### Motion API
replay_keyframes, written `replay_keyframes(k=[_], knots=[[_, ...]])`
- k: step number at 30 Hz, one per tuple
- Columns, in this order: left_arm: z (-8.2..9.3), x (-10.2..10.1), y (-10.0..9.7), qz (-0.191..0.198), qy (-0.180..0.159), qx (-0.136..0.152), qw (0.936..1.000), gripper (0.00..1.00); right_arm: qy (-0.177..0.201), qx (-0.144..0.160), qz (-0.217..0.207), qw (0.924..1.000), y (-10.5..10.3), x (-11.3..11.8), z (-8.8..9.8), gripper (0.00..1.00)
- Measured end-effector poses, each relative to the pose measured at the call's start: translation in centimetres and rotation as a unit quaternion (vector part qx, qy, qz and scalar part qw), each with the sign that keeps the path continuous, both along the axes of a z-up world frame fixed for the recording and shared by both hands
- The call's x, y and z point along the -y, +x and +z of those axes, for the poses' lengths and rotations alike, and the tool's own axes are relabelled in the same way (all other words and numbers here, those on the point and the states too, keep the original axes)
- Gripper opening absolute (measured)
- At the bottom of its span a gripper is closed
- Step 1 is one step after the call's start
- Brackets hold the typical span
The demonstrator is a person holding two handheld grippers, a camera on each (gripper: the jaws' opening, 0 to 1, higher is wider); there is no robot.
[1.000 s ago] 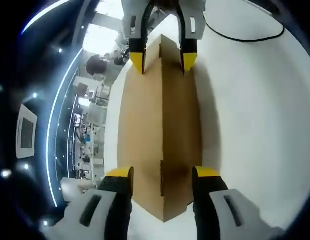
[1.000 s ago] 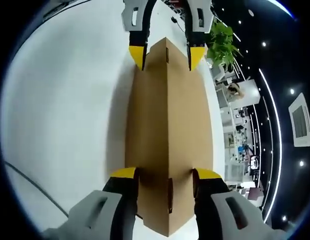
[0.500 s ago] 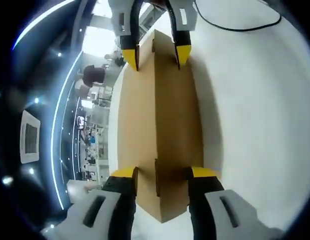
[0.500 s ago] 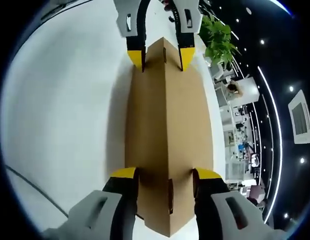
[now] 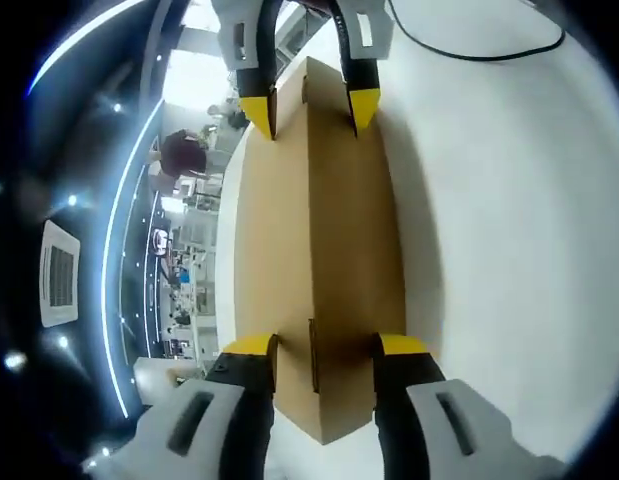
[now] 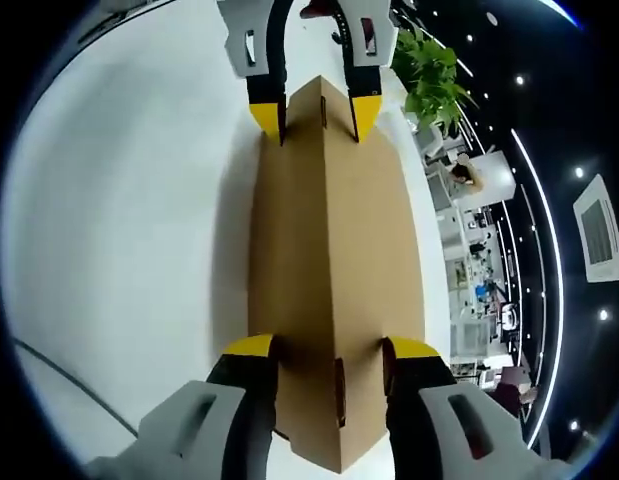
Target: Operate the shoe box by opening the lid, removing the specified soft item, and placing it in the target area until the item is outside and the box remains undamaged.
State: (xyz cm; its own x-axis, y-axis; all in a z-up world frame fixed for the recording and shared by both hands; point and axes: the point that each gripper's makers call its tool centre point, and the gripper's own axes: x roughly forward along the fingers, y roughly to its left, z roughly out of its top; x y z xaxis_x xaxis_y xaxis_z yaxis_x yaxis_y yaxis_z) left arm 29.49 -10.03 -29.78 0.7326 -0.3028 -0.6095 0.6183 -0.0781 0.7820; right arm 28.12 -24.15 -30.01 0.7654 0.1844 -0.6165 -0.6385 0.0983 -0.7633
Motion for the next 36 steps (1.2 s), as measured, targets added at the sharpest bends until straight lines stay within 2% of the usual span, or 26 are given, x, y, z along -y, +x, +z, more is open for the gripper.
replay_keyframes(k=[10, 16, 36], knots=[[0.5, 0.1, -0.3, 0.001, 0.0, 0.002, 1.0, 0.36, 0.005, 0.006, -0.001, 1.0, -0.1, -0.1, 0.4, 0.37], [1.0, 0.2, -0.3, 0.01, -0.017, 0.0, 0.9998, 0.35, 0.006, 0.012, -0.006, 0.9999, 0.1, 0.0, 1.0, 0.36], [2.6, 0.2, -0.4, 0.021, -0.033, 0.003, 0.9993, 0.32, 0.016, 0.018, -0.017, 0.9996, 0.5, 0.3, 2.4, 0.33]])
